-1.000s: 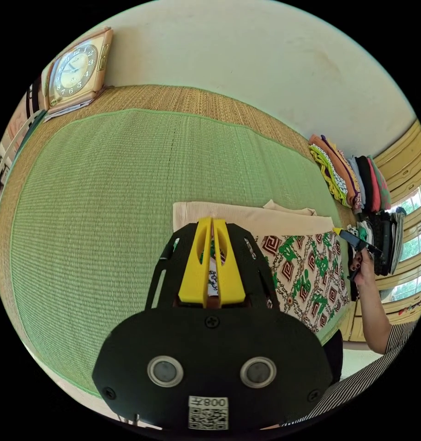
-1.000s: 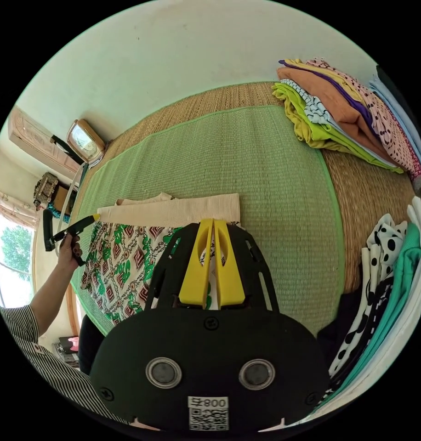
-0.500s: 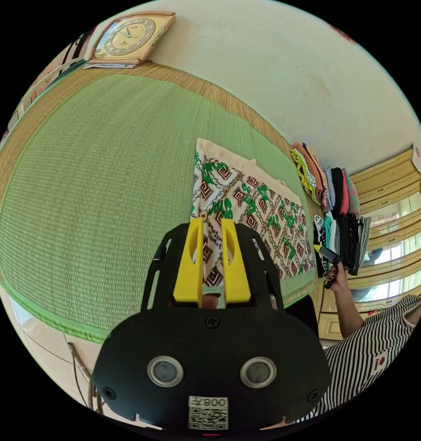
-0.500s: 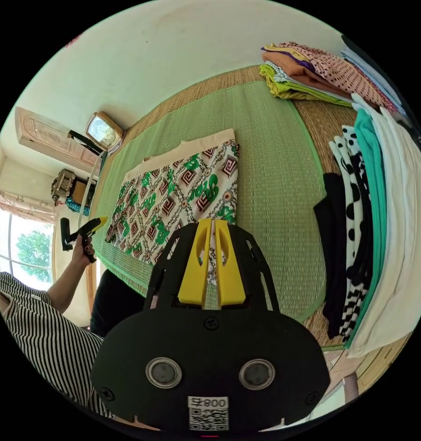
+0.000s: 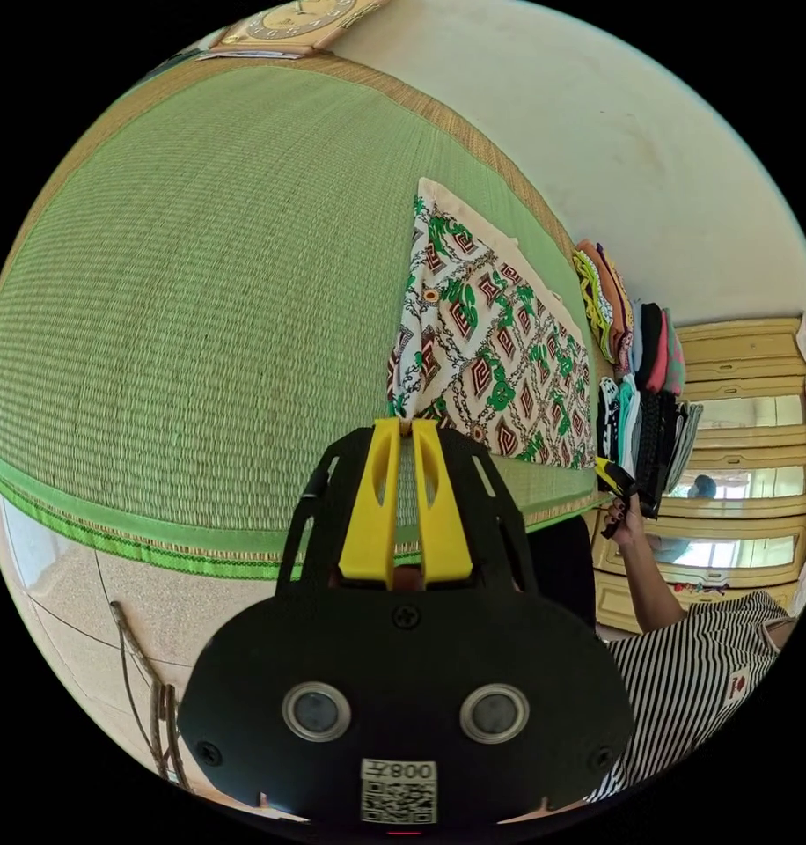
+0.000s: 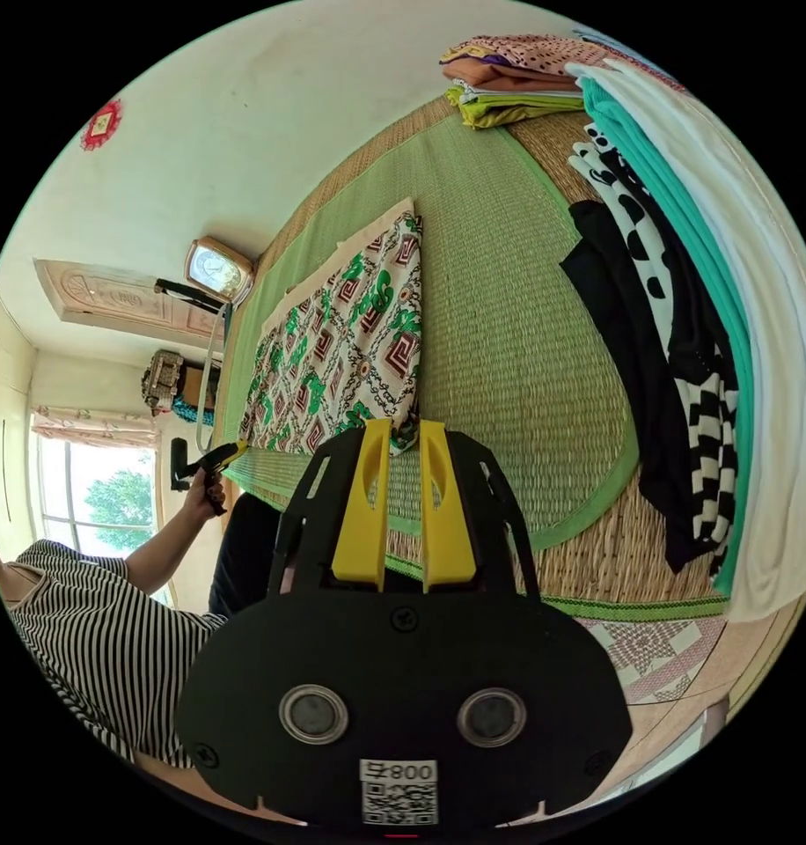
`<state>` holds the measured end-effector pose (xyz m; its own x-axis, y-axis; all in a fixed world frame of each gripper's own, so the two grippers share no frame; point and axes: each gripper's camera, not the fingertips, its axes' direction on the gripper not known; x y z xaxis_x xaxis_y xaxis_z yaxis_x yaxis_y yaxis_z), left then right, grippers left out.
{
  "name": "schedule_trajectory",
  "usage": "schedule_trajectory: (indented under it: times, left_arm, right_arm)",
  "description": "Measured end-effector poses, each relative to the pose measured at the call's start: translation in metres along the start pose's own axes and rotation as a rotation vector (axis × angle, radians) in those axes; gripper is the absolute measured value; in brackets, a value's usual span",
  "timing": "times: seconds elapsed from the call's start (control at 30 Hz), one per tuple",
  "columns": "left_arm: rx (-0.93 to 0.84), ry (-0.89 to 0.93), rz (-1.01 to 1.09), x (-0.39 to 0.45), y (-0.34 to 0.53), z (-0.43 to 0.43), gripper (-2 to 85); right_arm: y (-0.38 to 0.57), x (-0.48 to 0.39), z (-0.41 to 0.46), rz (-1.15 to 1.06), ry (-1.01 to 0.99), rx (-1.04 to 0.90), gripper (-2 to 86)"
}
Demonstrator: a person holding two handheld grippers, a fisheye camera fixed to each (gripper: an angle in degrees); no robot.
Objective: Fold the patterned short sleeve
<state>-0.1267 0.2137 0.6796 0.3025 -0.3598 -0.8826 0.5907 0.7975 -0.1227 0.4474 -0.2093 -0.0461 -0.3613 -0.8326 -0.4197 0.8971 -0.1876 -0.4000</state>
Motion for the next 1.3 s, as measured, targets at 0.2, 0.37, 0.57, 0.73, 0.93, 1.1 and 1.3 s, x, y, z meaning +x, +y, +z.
schedule_trajectory:
  times: [0.2, 0.37, 0.57, 0.73, 0.93, 1.1, 1.3]
  left_arm:
    - [0.018, 0.051, -0.006, -0.001, 0.018, 0.013, 1.5]
    - [0.064, 0.146, -0.070, -0.013, 0.043, 0.026, 1.2]
    - [0.085, 0.179, -0.155, -0.019, 0.077, 0.058, 1.5]
    - [0.137, 0.066, -0.152, 0.003, 0.110, 0.070, 1.1]
    - [0.053, 0.052, 0.251, 0.122, 0.139, 0.126, 2.0]
    - [-0.102, 0.065, 0.763, 0.281, 0.164, 0.221, 7.5]
    - [-0.120, -0.119, 1.148, 0.401, 0.202, 0.303, 8.8]
  right_arm:
    - [0.003, 0.011, -0.009, -0.009, -0.035, -0.041, 1.4]
    - [0.015, 0.020, -0.028, -0.010, -0.106, -0.046, 0.8]
    - [0.025, 0.032, -0.031, 0.040, -0.138, -0.068, 0.6]
    - [0.023, 0.025, -0.049, 0.033, -0.168, -0.045, 0.6]
    - [0.016, 0.009, -0.068, 0.002, -0.191, -0.032, 0.6]
    - [0.007, -0.005, -0.076, -0.021, -0.210, -0.026, 0.6]
    - [-0.003, -0.020, -0.080, -0.068, -0.220, -0.034, 0.6]
